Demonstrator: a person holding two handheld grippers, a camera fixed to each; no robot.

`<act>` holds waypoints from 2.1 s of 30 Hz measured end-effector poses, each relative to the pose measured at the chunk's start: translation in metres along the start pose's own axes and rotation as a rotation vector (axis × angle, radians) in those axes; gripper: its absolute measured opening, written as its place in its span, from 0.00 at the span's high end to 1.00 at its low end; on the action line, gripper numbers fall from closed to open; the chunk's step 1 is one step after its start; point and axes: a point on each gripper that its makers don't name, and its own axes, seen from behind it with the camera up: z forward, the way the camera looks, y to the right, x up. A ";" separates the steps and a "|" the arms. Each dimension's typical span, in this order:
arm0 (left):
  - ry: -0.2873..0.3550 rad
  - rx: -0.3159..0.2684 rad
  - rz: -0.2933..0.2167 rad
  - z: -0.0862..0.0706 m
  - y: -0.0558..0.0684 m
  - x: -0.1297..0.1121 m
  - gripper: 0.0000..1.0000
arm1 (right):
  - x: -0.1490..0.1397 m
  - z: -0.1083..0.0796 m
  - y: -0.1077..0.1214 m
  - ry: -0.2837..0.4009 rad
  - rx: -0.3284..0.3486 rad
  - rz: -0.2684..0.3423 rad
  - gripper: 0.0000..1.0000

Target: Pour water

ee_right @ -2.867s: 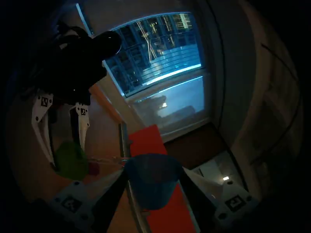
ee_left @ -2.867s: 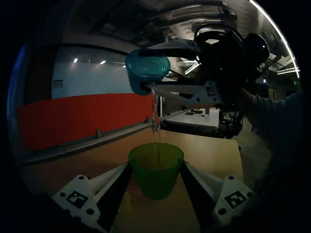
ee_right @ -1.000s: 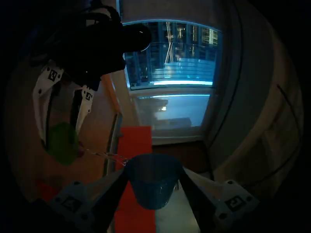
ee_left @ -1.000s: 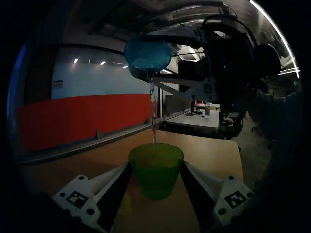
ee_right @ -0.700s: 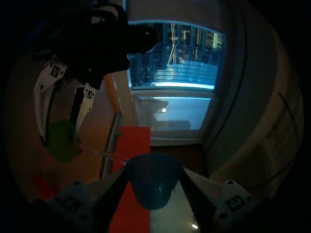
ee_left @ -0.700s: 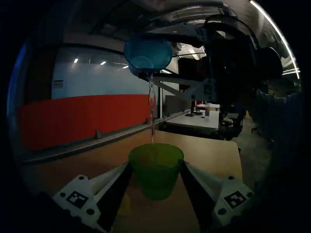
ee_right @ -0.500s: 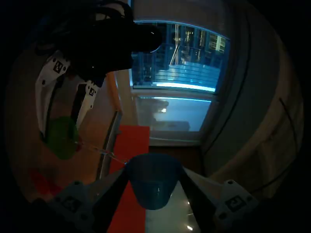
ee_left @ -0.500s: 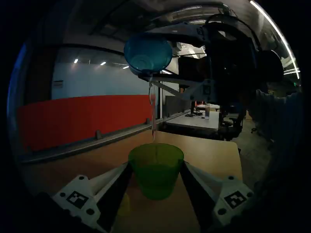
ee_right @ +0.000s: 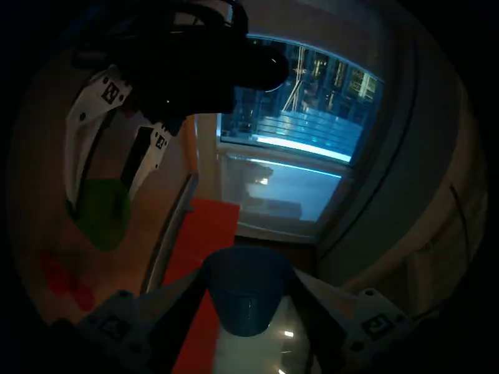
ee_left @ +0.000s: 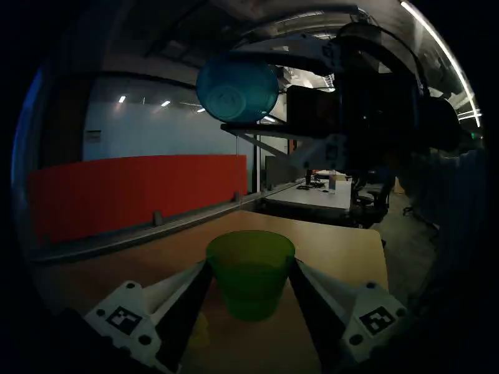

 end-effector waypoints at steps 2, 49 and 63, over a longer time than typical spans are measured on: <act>0.001 0.001 0.000 0.000 0.000 -0.001 0.15 | 0.002 0.000 -0.001 0.004 0.000 -0.004 0.09; 0.007 0.033 0.018 -0.005 -0.011 0.009 0.16 | 0.015 -0.033 0.000 0.079 0.067 1.390 0.09; 0.020 0.076 0.024 -0.014 -0.028 0.018 0.16 | 0.005 -0.037 -0.012 0.041 0.110 1.567 0.09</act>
